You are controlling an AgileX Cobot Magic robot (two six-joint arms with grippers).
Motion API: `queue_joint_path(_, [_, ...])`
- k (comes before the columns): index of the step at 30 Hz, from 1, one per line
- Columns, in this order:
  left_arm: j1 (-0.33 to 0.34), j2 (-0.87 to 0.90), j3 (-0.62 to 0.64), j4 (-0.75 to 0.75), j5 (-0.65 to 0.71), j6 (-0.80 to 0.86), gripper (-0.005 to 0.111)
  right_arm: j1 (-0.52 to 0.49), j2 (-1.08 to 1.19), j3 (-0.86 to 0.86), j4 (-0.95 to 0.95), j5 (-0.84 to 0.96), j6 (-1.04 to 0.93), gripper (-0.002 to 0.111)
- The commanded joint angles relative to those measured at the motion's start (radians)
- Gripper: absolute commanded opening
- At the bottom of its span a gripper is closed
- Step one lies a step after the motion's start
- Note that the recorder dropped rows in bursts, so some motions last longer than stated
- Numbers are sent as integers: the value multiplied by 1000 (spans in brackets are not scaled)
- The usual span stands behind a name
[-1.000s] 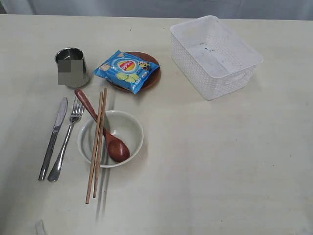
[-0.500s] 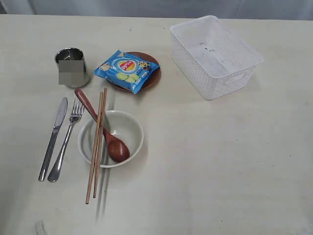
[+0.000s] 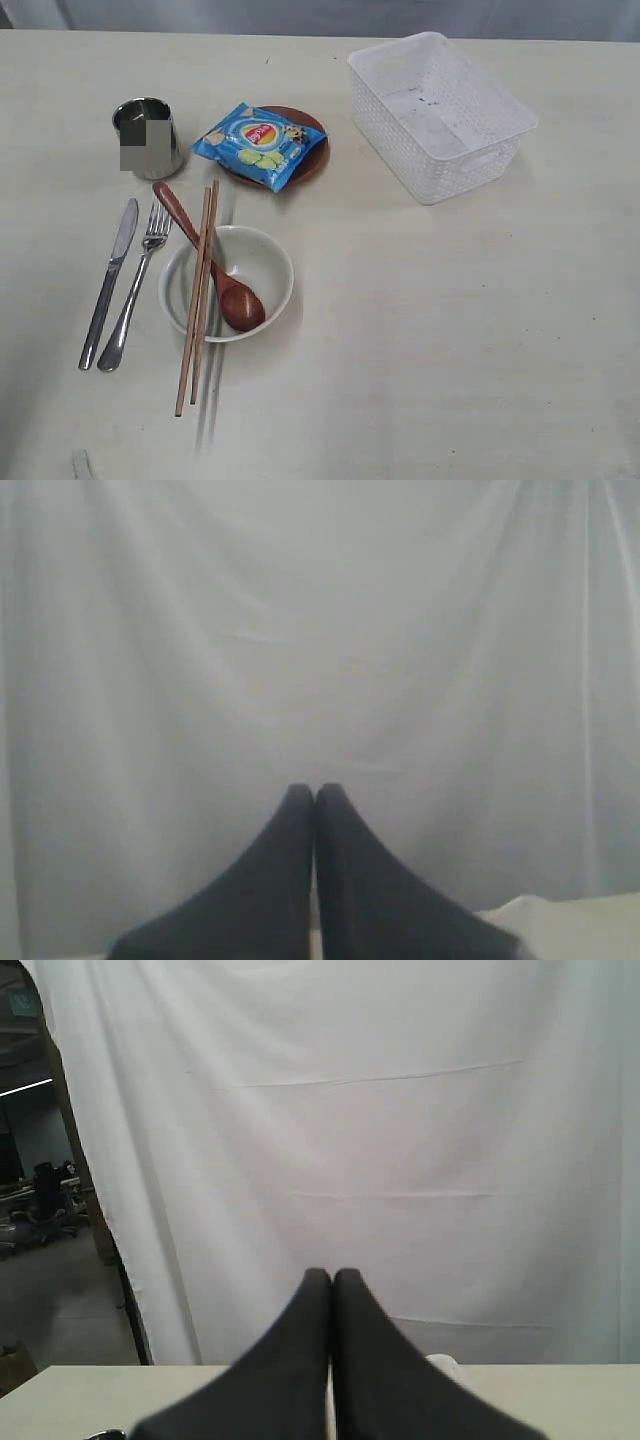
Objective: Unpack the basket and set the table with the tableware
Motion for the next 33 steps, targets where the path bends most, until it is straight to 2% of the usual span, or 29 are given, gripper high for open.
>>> queue_joint_path(1, [51, -4, 82, 42, -1, -38, 0, -6, -6, 4, -3, 4, 3, 0])
queue_joint_path(6, [107, -4, 201, 70, -1, -38, 0, -6, -6, 4, -3, 4, 3, 0])
queue_joint_path(10, [112, -4, 276, 78, -1, -38, 0, -6, -6, 4, -3, 4, 3, 0])
queue_joint_path(19, [112, -4, 276, 77, 209, -5, 0, -6, -6, 4, -3, 4, 1, 0])
queue_joint_path(33, [112, -4, 276, 77, 230, -5, 0, -6, -6, 4, -3, 4, 1, 0])
